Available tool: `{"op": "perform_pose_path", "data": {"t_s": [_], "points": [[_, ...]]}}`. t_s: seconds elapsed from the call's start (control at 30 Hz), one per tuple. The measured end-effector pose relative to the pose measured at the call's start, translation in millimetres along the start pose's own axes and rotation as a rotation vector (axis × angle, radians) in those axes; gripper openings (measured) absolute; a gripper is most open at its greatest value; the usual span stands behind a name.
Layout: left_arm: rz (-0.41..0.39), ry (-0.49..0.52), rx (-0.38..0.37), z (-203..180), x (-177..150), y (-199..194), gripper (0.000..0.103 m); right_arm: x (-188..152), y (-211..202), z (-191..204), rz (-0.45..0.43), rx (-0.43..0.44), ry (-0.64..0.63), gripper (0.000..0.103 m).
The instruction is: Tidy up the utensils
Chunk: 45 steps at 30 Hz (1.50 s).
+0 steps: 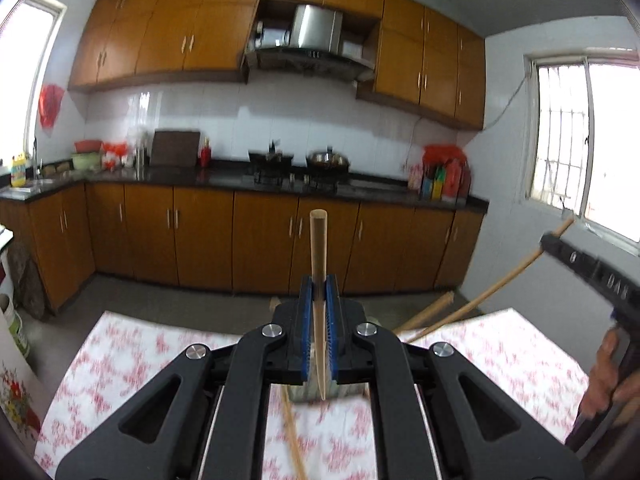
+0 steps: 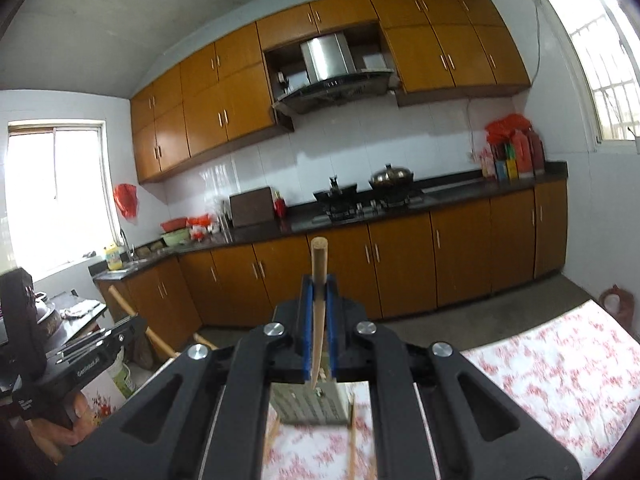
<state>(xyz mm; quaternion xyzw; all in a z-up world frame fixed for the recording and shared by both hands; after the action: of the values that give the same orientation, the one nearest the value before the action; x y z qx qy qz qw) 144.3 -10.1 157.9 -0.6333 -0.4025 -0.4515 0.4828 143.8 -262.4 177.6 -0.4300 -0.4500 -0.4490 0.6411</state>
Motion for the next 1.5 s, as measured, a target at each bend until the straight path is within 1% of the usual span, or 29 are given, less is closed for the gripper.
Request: {"op": "perform_pose_path", "data": {"t_s": [0.1, 0.23, 0.37, 0.5, 0.8, 0.87, 1.0, 1.17, 1.3, 1.4, 1.47, 1.5], "points": [[-0.040, -0.024, 0.015, -5, 16, 12, 0.007, 3, 14, 8, -0.020, -0.005, -0.028, 0.007], [-0.088, -0.040, 0.058, -5, 28, 30, 0.007, -1, 37, 15, -0.012, -0.015, -0.054, 0.007], [-0.071, -0.053, 0.074, -3, 21, 51, 0.007, -11, 64, 12, 0.033, -0.024, -0.046, 0.007], [-0.035, -0.065, 0.077, 3, 4, 67, 0.007, -24, 82, 10, 0.071, -0.029, -0.037, 0.007], [0.023, -0.085, 0.066, 12, -12, 75, 0.007, -45, 107, 9, 0.141, -0.034, -0.034, 0.008], [0.022, -0.093, 0.064, 14, -11, 74, 0.008, -46, 104, 9, 0.137, -0.039, -0.032, 0.011], [0.018, -0.092, 0.066, 16, -7, 68, 0.008, -43, 93, 5, 0.119, -0.047, -0.016, 0.012], [0.002, -0.113, 0.066, 23, -1, 55, 0.008, -34, 69, -6, 0.084, -0.076, -0.007, 0.019], [-0.011, -0.129, 0.072, 30, 1, 40, 0.008, -38, 44, -20, 0.076, -0.117, 0.010, 0.021], [-0.015, -0.137, 0.081, 38, -4, 26, 0.008, -48, 31, -33, 0.097, -0.155, 0.014, 0.021], [-0.007, -0.138, 0.090, 42, -9, 22, 0.008, -65, 27, -48, 0.141, -0.187, 0.026, 0.021], [0.005, -0.140, 0.096, 46, -15, 20, 0.008, -78, 27, -56, 0.179, -0.204, 0.035, 0.021]]}}
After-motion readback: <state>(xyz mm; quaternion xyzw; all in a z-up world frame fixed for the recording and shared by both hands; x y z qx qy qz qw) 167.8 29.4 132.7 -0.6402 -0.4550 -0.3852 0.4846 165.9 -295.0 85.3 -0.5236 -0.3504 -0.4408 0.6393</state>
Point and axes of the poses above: each gripper's, at about its wrist camera, not at the fingertips, and y roughly the way its jaws point, z to its left, x to its top, the point moved 3 cm from there along y, roughly the way its jaws point
